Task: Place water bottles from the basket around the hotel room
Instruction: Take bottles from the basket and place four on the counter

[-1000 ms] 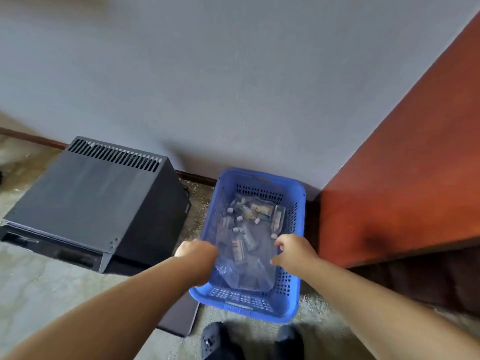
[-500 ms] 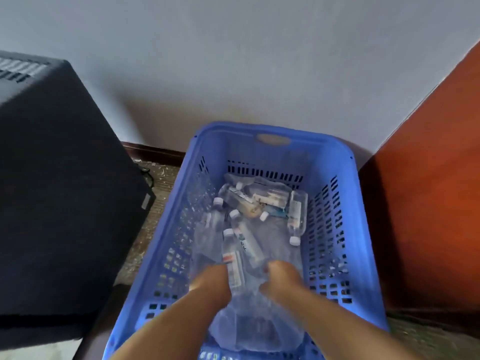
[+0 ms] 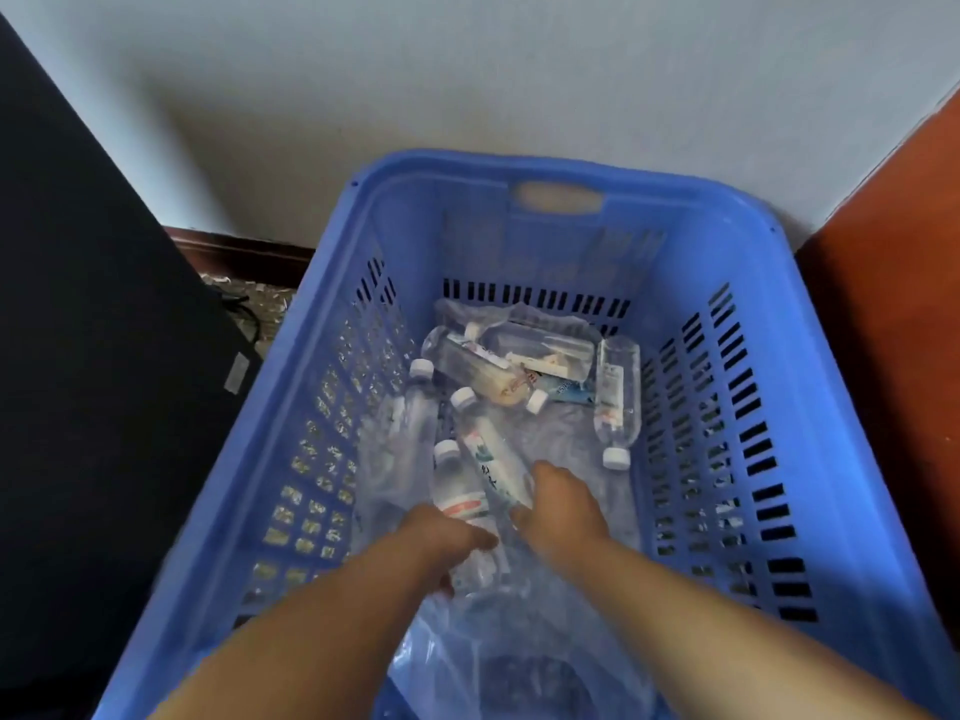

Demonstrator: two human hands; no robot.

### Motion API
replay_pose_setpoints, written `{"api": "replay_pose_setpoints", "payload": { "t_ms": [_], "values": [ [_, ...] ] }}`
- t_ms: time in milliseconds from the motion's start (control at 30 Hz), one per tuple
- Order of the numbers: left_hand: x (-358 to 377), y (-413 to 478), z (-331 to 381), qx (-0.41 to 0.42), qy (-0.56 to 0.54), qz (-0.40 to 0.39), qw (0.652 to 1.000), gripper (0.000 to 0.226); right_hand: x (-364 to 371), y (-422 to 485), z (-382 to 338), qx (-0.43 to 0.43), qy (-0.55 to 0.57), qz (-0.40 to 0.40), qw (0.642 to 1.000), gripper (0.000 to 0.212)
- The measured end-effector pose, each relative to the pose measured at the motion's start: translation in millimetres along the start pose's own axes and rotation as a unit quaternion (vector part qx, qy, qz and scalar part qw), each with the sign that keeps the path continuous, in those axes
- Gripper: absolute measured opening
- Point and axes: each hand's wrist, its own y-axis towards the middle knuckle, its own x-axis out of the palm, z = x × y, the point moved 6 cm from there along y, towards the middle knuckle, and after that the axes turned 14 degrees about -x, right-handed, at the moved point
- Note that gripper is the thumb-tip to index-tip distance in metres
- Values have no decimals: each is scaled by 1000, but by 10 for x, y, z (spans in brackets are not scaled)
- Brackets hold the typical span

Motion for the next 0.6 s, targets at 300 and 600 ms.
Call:
{"api": "replay_pose_setpoints", "payload": {
  "t_ms": [300, 600],
  "values": [
    [-221, -547, 135, 56, -100, -303, 946, 59, 102, 306, -67, 66, 105, -41, 991, 42],
    [-121, -1865, 592, 112, -125, -485, 858, 63, -1303, -575, -237, 29, 442, 19, 896, 49]
  ]
}}
